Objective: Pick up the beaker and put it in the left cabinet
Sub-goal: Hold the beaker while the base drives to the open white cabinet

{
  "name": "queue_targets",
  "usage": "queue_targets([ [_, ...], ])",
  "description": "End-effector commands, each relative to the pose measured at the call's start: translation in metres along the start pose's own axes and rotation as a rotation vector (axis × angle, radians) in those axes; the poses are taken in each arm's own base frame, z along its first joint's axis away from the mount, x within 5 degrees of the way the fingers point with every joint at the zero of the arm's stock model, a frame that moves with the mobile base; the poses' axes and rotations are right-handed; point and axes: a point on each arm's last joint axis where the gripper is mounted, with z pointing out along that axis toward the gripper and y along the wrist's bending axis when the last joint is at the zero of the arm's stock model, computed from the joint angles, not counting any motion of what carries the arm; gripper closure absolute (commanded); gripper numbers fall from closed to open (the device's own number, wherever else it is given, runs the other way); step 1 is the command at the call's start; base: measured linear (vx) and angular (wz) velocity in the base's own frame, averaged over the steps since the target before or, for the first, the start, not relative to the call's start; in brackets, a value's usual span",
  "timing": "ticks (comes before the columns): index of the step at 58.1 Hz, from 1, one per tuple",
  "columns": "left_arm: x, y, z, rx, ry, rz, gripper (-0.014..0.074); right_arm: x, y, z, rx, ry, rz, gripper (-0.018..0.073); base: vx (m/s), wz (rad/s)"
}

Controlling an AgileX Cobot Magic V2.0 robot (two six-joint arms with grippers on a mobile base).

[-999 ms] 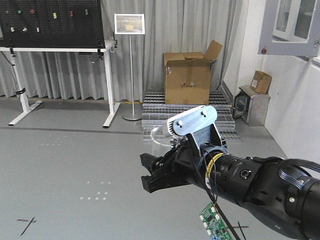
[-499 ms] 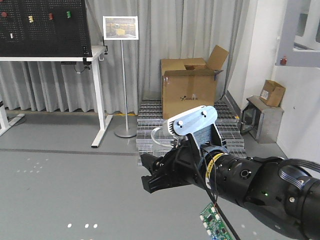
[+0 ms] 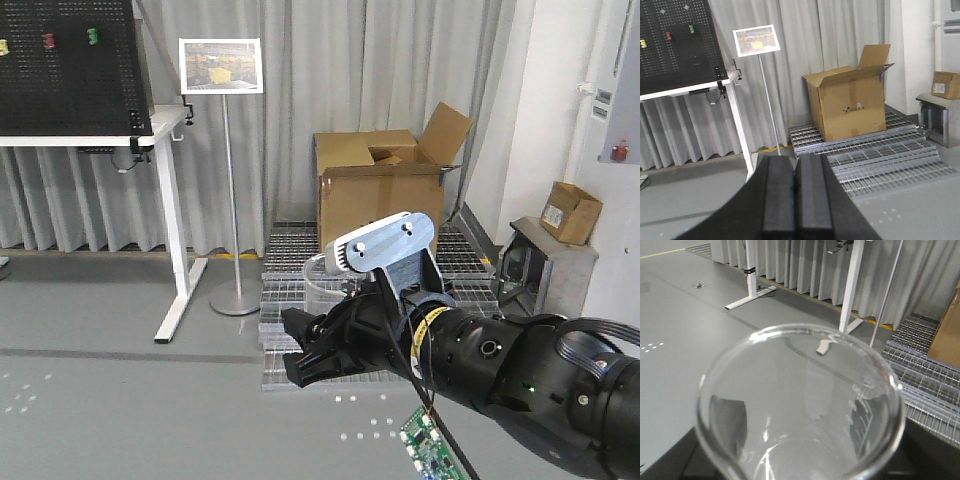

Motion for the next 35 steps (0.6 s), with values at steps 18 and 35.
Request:
queue_targets([
  [18, -0.0026, 0.0, -0.0013, -0.007, -0.077, -0.006, 0.0595, -0.0282, -0.0011, -0.0151, -0.018, -0.137, 0.002, 0.0561, 0.63, -0.06],
  [35, -0.0026, 0.0, -0.0013, -0.007, -0.077, -0.006, 0.0595, -0.0282, -0.0011, -0.0151, -0.018, -0.137, 0.002, 0.0561, 0.59, 0.01],
])
